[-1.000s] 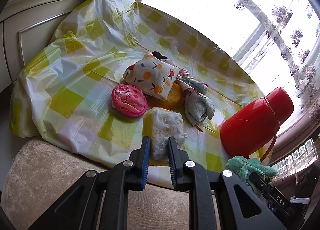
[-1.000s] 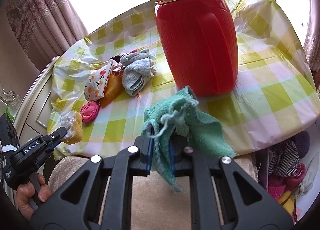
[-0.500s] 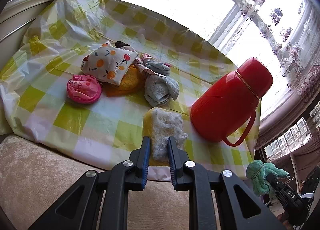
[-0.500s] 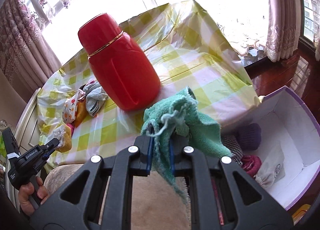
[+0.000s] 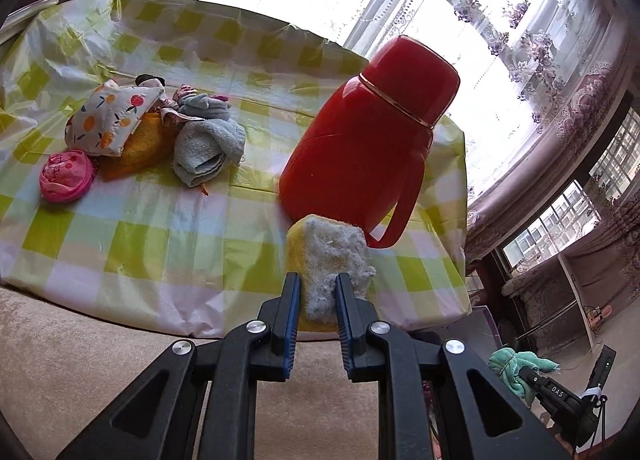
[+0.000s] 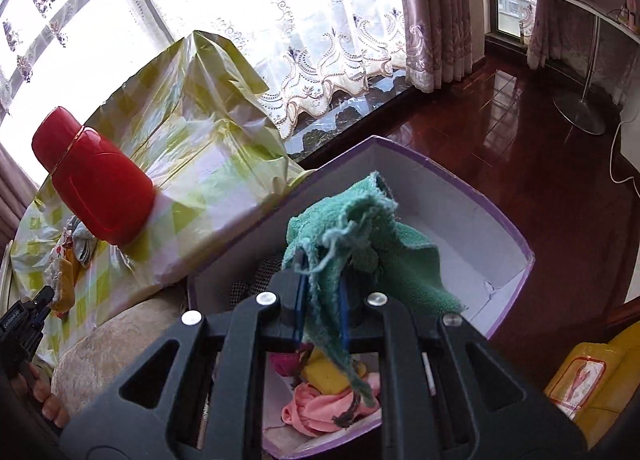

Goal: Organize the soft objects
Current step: 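Carry both items to the white box and open the right tool to drop the towel, then lower the white sponge block into the box and open the left tool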

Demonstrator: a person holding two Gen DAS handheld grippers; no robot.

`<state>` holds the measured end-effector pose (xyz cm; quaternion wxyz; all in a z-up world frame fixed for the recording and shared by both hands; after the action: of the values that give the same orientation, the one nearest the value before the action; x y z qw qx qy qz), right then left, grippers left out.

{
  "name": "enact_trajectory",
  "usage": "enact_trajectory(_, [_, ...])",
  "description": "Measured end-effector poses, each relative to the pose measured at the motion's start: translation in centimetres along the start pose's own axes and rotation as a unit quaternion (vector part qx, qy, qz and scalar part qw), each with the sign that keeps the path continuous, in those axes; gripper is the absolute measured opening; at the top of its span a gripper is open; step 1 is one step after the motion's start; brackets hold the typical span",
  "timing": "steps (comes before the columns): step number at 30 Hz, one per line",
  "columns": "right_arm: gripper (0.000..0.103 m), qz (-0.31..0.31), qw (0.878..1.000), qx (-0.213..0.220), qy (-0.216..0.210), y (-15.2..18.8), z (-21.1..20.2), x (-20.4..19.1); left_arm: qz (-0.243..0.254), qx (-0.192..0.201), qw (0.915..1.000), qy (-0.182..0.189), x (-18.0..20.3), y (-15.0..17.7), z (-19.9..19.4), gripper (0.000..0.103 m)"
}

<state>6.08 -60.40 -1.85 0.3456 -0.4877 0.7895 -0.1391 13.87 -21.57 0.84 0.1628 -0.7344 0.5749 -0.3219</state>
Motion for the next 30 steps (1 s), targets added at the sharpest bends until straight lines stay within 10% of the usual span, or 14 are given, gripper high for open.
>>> enact_trajectory(7, [0.062,0.061,0.997,-0.026,0.036,2.1,0.0,4.9,0.033,-0.007,0.9993,0.017,3.4,0.7,0.2,0.018])
enact_trajectory(30, [0.073,0.105,0.994,0.02,0.034,-0.5,-0.8,8.5,0.21,-0.092,0.9595,0.164,24.3,7.0,4.3,0.019])
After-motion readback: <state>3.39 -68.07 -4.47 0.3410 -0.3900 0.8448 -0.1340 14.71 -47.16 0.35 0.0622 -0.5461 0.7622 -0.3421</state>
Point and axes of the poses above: each gripper's, at about its wrist camera, not at the fingertips, and z roughly the way its jaws point, x to its right, y to its underside, the point moved 7 cm from there along z, roughly the way its jaws point, and after that the axes turned 12 degrees about -y, right-handed, at the moved point
